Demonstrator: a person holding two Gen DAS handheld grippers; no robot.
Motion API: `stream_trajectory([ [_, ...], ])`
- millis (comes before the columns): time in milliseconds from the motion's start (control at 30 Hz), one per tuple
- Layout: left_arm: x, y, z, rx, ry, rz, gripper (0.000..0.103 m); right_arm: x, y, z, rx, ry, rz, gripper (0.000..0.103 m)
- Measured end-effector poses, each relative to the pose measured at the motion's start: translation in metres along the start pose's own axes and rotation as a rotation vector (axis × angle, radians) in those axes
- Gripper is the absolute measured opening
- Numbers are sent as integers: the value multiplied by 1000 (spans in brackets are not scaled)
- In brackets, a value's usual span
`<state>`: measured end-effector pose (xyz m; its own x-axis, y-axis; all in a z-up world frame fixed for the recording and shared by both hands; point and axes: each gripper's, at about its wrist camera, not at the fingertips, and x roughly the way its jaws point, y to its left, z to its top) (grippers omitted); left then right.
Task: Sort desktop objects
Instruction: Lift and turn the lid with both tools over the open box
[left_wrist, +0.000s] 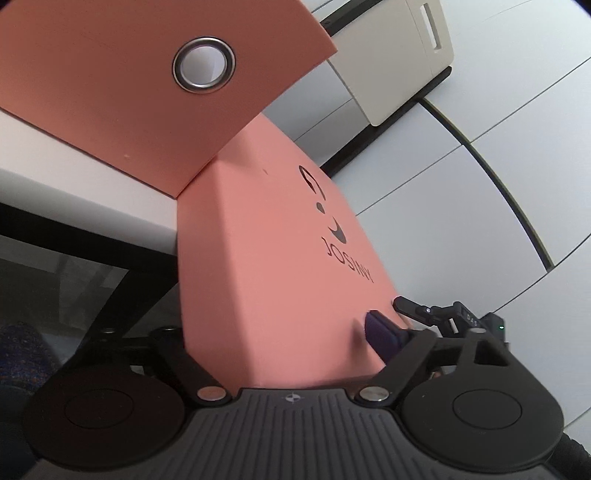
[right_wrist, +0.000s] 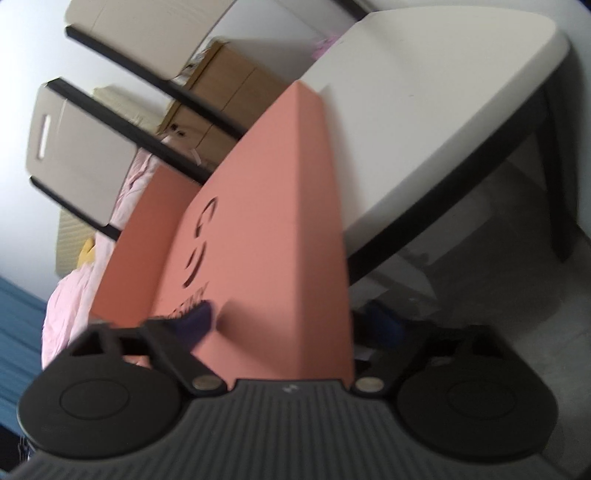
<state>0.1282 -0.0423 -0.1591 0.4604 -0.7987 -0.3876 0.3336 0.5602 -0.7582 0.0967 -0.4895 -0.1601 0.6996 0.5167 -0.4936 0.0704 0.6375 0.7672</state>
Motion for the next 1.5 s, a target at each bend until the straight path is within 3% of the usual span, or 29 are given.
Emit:
stream_trajectory([
  [200,-18,-13,3,37,-85,-65,75,-18,15,0,-21,-47,46,68],
  [433,-41,-37,11,88,-156,-155,75,-53,50,-6,-86,-152,95,68],
  [1000,-69,-85,40,151,-189,-209,79,-94,88,-17,30,-282,93,68],
  [1500,-103,-111,79,236,-301,-228,79,-105,140,0,-71,-377,156,68],
])
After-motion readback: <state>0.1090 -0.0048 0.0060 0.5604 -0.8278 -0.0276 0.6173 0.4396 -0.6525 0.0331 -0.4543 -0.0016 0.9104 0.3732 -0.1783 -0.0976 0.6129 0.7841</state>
